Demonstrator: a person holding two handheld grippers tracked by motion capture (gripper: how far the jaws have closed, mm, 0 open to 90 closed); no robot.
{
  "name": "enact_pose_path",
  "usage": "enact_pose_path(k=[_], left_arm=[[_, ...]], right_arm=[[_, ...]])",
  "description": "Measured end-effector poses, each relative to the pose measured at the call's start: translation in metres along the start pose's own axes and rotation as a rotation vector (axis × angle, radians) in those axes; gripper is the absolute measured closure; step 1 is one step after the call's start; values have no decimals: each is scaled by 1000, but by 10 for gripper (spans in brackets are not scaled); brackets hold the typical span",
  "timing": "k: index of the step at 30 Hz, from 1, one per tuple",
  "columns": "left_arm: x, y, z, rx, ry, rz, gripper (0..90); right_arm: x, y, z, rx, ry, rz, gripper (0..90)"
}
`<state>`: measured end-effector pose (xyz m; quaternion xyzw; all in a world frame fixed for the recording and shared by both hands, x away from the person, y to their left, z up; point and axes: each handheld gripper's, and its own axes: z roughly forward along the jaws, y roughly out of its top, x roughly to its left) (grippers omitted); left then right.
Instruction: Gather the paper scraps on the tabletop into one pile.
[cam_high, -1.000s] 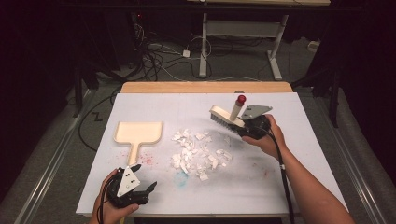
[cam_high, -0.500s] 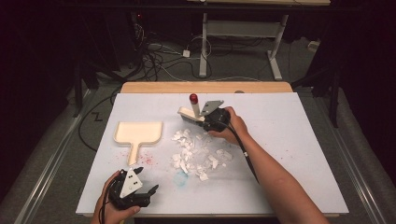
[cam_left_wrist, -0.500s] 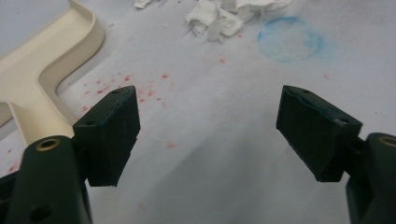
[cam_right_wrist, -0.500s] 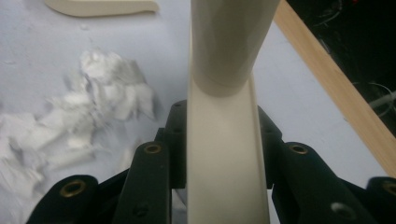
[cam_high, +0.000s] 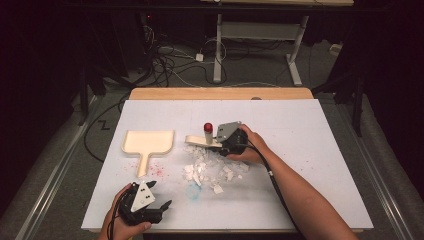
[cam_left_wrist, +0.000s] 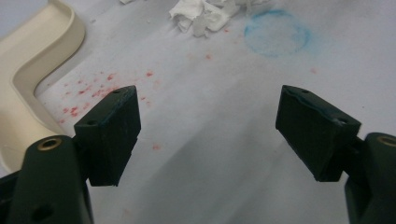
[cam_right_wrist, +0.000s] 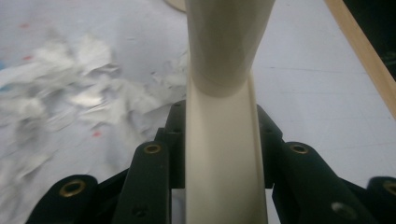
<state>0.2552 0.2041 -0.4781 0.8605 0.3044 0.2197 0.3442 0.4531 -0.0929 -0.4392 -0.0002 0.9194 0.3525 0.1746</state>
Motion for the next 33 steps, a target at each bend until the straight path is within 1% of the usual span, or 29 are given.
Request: enact_pose_path(k=[1, 3, 6, 7, 8, 9, 11, 14, 16, 17, 18, 19, 21, 22, 23, 24, 25, 28, 29, 30, 32, 33], left_arm=[[-1, 0, 0, 4, -2, 4, 215], [-2, 0, 0, 6, -4, 8, 215], [-2, 1, -1, 6, 1, 11, 216], [-2, 1, -1, 6, 1, 11, 216], [-2, 1, -1, 6, 2, 10, 216], [-2, 1, -1, 4, 4, 8, 216], [-2, 0, -2, 1, 8, 4, 216], [-2, 1, -1, 2, 8, 4, 216], [-3, 1, -1, 7, 8, 11, 216], [-3, 1, -1, 7, 8, 11, 216], [-2, 1, -1, 4, 7, 10, 216], [-2, 1, -1, 4, 7, 10, 216], [-2, 1, -1, 1, 5, 6, 216], [-2, 1, -1, 0, 4, 4, 216], [-2, 1, 0, 2, 2, 6, 216], [-2, 1, 0, 3, 2, 8, 216], [-2, 1, 0, 3, 1, 9, 216], [-2, 0, -1, 2, 0, 12, 216], [-2, 0, -1, 2, 0, 12, 216], [-2, 0, -1, 1, -2, 10, 216], [-1, 0, 0, 1, -4, 11, 216], [-2, 0, 0, 1, -5, 11, 216]], right_arm=[[4, -1, -3, -3, 9, -5, 677], [10, -5, -10, -5, 34, -36, 677], [22, -10, -20, -19, 64, -57, 677], [22, -10, -20, -19, 64, -57, 677], [28, -12, -26, -30, 67, -79, 677], [31, -12, -29, -25, 72, -84, 678], [33, -12, -35, -32, 72, -95, 679], [27, -7, -42, -38, 21, -96, 680], [19, -3, -45, -68, -19, -59, 680], [15, -1, -48, -83, -22, -38, 681], [10, 1, -49, -101, -38, -37, 680], [6, 3, -49, -112, -56, -22, 680], [-1, 8, -45, -112, -66, -11, 680], [-1, 8, -45, -112, -66, -11, 680], [-5, 14, -36, -89, -85, -6, 680], [-5, 14, -36, -89, -85, -6, 680], [-8, 19, -23, -60, -91, -18, 680], [-11, 25, -7, -30, -95, -23, 680], [-11, 25, -7, -30, -95, -23, 680], [-11, 30, 5, -22, -81, -9, 680], [-10, 31, 8, -18, -78, -3, 680], [-10, 32, 13, -11, -75, -3, 680]])
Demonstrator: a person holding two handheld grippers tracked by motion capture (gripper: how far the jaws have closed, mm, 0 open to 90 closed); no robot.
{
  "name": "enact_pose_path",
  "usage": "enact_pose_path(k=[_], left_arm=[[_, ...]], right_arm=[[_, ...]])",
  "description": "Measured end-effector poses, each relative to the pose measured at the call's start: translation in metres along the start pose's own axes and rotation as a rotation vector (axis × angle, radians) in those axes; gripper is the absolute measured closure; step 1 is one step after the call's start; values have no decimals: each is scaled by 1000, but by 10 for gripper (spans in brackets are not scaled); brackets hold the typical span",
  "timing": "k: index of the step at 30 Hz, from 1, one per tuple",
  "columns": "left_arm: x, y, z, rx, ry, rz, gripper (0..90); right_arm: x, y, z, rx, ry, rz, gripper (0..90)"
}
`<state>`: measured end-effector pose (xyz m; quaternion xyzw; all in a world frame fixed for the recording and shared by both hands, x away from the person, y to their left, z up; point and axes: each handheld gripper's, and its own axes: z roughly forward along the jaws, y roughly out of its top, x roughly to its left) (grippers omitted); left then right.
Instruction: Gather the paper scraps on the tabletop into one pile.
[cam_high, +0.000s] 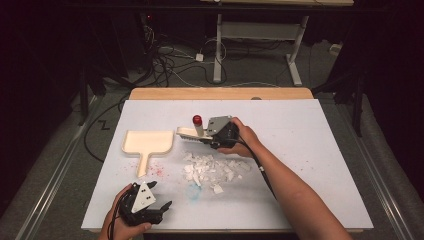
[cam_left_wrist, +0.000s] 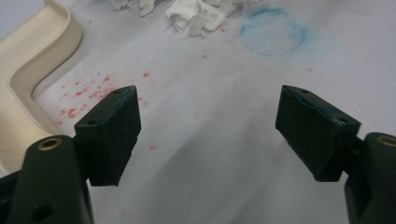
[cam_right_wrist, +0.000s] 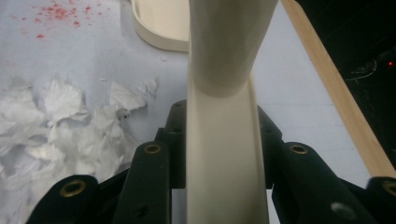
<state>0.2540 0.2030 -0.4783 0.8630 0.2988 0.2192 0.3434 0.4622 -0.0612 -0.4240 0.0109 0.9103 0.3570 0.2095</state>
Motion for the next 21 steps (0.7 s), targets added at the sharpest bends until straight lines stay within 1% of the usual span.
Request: enact_pose_path(k=[2, 3, 4, 8, 9, 12, 13, 15, 16, 17, 18, 19, 20, 21], left_arm=[[0, 0, 0, 0, -3, 8, 216], [-1, 0, 0, -1, -4, 9, 216], [-1, 0, 0, -1, -5, 10, 216], [-1, 0, -1, -3, -6, 13, 216], [-1, 0, -2, -8, -6, 13, 216], [-1, 0, -2, -12, -6, 11, 216], [-1, 1, -2, -10, -7, 12, 216], [-2, 1, -1, -8, -9, 16, 216], [-2, 1, -1, -8, -9, 16, 216], [-3, 2, -1, -4, -8, 19, 216], [-3, 2, -1, -4, -8, 19, 216], [-3, 2, -1, -3, -8, 22, 216], [-4, 2, -1, -8, -10, 18, 216], [-4, 2, -1, -10, -10, 19, 216]], right_arm=[[4, 4, 12, 7, 15, -10, 680], [4, 4, 12, 7, 15, -10, 680], [7, 7, 16, -2, 27, -21, 680], [14, 12, 20, -7, 41, -41, 680], [17, 14, 23, -9, 74, -64, 679], [20, 13, 22, -2, 85, -72, 679], [20, 11, 19, -5, 102, -94, 679], [20, 6, 13, -15, 136, -85, 679], [20, 6, 13, -15, 136, -85, 679], [22, 3, 6, -17, 173, -101, 679], [22, 1, 2, -25, 193, -122, 679], [22, 1, 2, -25, 193, -122, 679], [25, -2, -7, -17, 231, -137, 679], [25, -2, -7, -17, 231, -137, 679]])
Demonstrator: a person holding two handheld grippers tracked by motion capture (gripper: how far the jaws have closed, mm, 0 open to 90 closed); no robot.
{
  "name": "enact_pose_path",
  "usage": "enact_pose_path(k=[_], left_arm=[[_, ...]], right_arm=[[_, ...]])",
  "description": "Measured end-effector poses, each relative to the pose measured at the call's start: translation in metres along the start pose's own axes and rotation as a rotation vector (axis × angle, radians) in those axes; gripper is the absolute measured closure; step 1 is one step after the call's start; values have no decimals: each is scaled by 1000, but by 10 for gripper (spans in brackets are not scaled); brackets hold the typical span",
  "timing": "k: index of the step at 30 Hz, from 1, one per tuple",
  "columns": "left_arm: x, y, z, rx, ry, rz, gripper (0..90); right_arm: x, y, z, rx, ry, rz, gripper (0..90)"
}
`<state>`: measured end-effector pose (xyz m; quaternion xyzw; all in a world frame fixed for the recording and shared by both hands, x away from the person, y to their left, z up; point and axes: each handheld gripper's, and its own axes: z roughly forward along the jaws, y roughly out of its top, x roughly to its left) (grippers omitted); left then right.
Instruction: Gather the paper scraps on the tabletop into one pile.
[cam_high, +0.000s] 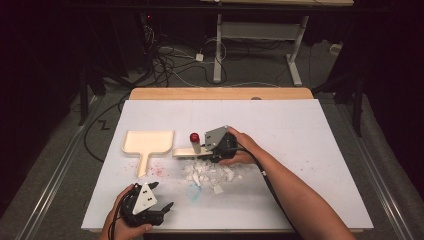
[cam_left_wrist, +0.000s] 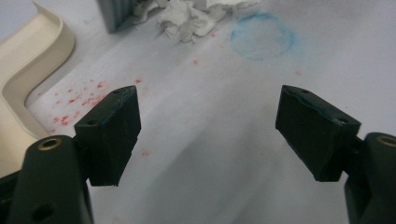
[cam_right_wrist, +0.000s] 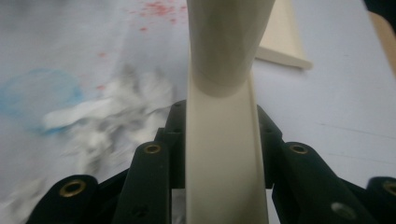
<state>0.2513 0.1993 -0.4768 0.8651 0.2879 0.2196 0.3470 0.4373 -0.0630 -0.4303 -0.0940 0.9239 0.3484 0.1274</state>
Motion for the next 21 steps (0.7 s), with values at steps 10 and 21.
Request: enact_pose_path(k=[10, 21], left_arm=[[-1, 1, 2, 8, -4, 4, 216], [-3, 4, 0, -1, 9, 35, 216]], right_arm=[[20, -15, -38, -28, -25, -26, 680], [17, -27, -103, -106, -287, 168, 680]])
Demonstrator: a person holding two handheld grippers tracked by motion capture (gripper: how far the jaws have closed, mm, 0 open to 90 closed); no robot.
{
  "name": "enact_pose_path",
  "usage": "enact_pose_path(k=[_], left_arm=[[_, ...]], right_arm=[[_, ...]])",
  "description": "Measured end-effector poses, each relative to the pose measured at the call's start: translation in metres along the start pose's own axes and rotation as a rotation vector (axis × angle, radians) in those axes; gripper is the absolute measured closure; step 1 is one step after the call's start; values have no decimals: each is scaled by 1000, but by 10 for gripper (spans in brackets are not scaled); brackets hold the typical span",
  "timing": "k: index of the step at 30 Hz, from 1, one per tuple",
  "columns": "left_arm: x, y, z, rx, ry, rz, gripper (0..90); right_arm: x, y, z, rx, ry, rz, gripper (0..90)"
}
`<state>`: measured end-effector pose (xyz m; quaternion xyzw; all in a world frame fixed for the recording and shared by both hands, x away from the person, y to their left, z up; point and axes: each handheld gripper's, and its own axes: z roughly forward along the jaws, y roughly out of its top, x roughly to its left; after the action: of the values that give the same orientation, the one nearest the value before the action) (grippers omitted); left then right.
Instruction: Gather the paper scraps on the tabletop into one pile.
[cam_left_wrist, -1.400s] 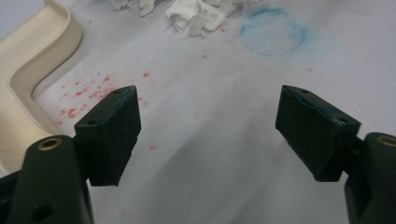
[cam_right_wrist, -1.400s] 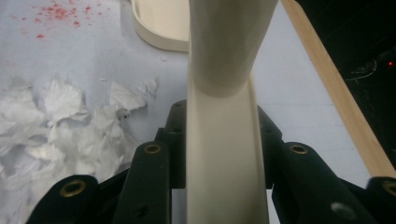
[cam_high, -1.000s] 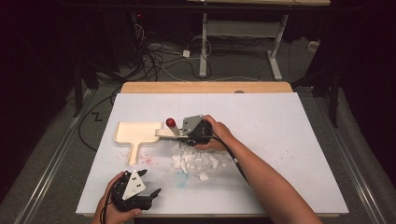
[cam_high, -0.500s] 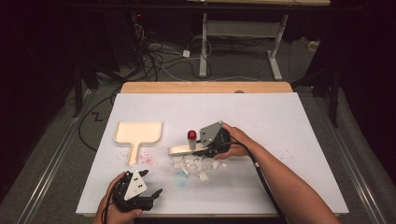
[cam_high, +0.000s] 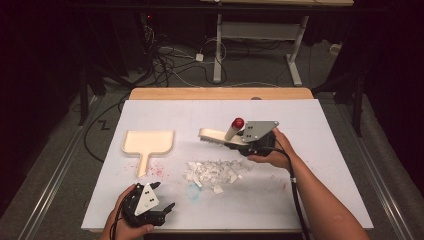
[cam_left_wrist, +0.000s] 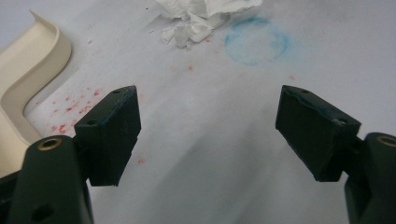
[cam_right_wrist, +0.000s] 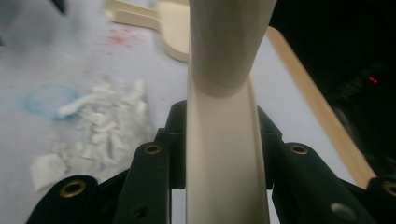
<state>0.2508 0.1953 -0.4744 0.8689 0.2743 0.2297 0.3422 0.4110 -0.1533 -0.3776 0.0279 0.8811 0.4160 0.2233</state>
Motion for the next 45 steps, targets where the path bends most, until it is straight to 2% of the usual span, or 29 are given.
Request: enact_pose_path(k=[1, 2, 4, 5, 6, 7, 8, 9, 10, 12, 13, 14, 15, 16, 17, 19, 21, 23, 25, 28, 29, 32, 33, 37, 42, 44, 45], left_arm=[[0, 0, 0, 5, 7, 4, 216], [0, 0, 0, 7, 12, 6, 216], [1, -1, 0, 12, 19, 8, 216], [1, -1, 0, 14, 22, 9, 216], [2, -1, -1, 10, 21, 5, 215], [2, -1, -1, 4, 22, 3, 215], [2, -1, -1, 3, 24, 4, 215], [2, -1, -1, 3, 26, 5, 215], [3, 0, -1, -2, 29, -4, 215], [2, 1, -1, 2, 35, -18, 216], [3, 2, -1, -3, 40, -24, 216], [3, 3, -1, -2, 42, -22, 216], [3, 3, 0, -1, 47, -20, 216], [3, 4, 0, 1, 52, -19, 216], [4, 4, 1, 2, 52, -19, 216], [4, 4, 1, 6, 53, -16, 216], [5, 5, 1, 5, 50, -22, 216], [5, 5, 2, 8, 49, -21, 216], [4, 4, 2, 7, 47, -21, 216], [6, 3, 0, -12, 35, -48, 216], [8, 3, -1, -22, 36, -62, 216], [11, 0, -2, -28, 35, -84, 216], [11, 0, -2, -28, 35, -84, 216], [11, 0, -2, -30, 32, -85, 216], [11, 0, -2, -30, 34, -85, 216], [11, 0, -2, -27, 36, -83, 216], [11, 0, -2, -25, 38, -80, 216]], right_arm=[[-5, -5, -12, 39, -97, 62, 680], [-5, -5, -12, 39, -97, 62, 680], [-8, -12, -25, 93, -186, 125, 679], [-9, -23, -35, 149, -246, 199, 679], [-9, -29, -39, 184, -266, 231, 680], [-9, -29, -39, 184, -266, 231, 680], [-5, -42, -42, 251, -330, 262, 680], [-5, -42, -42, 251, -330, 262, 680], [1, -55, -41, 318, -380, 306, 680], [6, -63, -39, 341, -406, 349, 680], [6, -63, -39, 341, -406, 349, 680], [11, -67, -32, 375, -422, 378, 680], [11, -67, -32, 375, -422, 378, 680], [18, -68, -23, 418, -429, 365, 680], [18, -68, -23, 418, -429, 365, 680], [27, -64, -9, 430, -417, 360, 679], [31, -61, -5, 432, -422, 351, 679], [37, -57, 3, 403, -394, 366, 678], [50, -48, 14, 398, -401, 344, 677], [58, -42, 20, 387, -394, 320, 677], [68, -35, 24, 369, -356, 296, 677], [78, -26, 26, 344, -330, 276, 677], [78, -26, 26, 344, -330, 276, 677], [91, -12, 27, 284, -270, 291, 678], [95, -6, 23, 247, -253, 291, 680], [92, -5, 17, 235, -247, 293, 680], [87, -5, 8, 213, -264, 309, 680]])
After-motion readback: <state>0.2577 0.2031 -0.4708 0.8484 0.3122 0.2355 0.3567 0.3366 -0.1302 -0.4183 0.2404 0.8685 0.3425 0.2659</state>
